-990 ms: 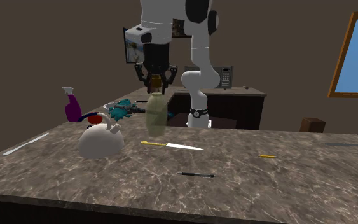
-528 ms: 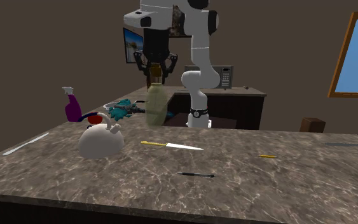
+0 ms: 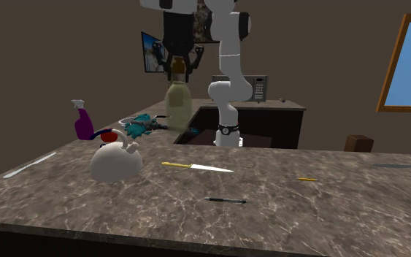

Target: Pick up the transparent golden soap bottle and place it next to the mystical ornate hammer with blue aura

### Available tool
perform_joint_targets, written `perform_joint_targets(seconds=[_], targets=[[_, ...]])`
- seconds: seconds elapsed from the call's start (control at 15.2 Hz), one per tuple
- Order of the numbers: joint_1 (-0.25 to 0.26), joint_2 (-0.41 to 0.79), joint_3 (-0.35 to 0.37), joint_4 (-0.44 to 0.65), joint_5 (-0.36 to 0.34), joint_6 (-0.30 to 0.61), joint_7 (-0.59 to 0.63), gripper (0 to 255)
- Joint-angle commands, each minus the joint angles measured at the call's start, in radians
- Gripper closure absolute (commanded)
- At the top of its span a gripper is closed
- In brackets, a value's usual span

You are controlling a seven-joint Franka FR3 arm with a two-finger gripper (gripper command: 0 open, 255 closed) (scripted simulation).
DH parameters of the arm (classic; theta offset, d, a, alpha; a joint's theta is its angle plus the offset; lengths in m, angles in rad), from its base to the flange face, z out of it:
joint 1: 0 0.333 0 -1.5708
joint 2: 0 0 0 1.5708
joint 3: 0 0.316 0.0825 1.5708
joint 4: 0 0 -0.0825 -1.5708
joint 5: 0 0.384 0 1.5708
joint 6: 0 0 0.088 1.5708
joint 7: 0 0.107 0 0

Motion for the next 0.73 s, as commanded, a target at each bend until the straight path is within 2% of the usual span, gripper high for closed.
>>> perform_joint_targets(seconds=[0.0, 0.66], targets=[[0.001, 0.004, 0.000, 0.034, -0.002, -0.030, -0.005, 255], [0.011, 0.062, 0.002, 0.253, -0.017, -0.188, -0.031, 255]])
